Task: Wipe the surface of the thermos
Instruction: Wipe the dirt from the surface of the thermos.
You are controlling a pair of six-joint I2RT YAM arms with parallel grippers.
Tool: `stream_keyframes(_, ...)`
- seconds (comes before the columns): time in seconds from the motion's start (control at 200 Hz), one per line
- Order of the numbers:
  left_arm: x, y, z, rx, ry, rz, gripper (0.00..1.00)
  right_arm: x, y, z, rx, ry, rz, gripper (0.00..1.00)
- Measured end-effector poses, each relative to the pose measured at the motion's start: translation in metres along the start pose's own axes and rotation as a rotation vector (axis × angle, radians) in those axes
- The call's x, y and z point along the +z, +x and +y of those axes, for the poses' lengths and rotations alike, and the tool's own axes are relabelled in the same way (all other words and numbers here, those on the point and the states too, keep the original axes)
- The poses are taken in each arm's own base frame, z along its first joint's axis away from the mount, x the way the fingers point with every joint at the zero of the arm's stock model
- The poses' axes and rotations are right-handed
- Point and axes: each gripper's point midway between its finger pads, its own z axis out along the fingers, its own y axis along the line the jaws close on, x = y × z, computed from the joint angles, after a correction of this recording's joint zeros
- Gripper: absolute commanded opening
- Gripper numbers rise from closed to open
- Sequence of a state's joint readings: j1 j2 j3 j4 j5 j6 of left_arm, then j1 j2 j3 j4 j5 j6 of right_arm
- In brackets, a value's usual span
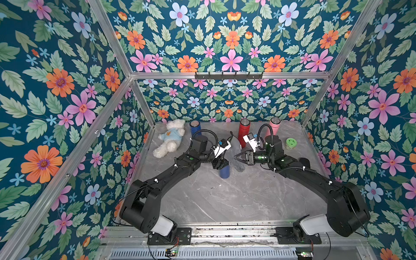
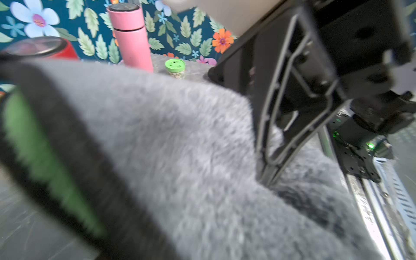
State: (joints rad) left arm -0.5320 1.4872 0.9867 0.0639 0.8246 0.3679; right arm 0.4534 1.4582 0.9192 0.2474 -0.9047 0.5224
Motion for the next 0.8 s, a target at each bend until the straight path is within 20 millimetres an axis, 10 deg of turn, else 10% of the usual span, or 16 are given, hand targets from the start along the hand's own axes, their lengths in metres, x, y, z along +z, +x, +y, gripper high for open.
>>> stream_keyframes(0.31,-0.007,0.013,-0.005,0.017,0.008,0.028,0.00,0.038,0.024,-0.037,-0.015,-0.096,-0.016,0.00)
stream_keyframes(0.495,-0.006,0.011,-0.019,0.050,0.049,0.009,0.00,0.062,0.101,-0.111,0.243,0.033,0.101,0.00)
stream_keyframes(0.8,-0.012,0.010,-0.028,0.053,0.058,-0.002,0.00,0.065,0.091,-0.110,0.235,0.008,0.062,0.00)
